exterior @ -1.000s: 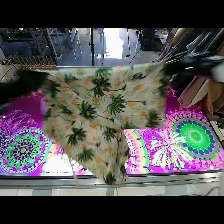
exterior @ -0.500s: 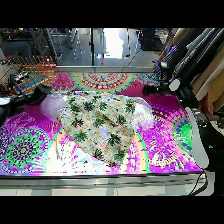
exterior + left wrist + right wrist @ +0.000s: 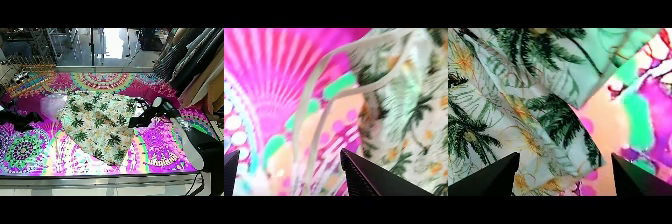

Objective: Fold the clothes and pants, and hang the long-sleeved shirts on hangers.

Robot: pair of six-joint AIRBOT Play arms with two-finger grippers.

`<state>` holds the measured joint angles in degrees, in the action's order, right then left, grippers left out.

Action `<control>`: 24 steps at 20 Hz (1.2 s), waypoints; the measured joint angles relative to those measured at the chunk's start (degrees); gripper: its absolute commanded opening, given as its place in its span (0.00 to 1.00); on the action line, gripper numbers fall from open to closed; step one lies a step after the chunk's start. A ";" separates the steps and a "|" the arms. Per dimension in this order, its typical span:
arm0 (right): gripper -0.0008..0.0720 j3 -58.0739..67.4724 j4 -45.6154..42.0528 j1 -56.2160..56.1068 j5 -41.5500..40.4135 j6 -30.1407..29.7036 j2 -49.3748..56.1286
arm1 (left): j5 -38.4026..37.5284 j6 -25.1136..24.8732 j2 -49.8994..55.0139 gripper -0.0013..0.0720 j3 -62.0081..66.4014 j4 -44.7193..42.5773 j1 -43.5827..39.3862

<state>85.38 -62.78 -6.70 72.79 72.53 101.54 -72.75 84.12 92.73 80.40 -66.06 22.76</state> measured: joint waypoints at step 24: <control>0.78 -10.51 4.63 20.15 1.16 9.92 -10.08 | 5.11 7.17 5.42 0.96 -1.14 13.60 -15.50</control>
<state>74.87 -58.15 13.45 73.95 82.46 91.46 -67.64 91.29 98.15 79.26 -52.47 7.27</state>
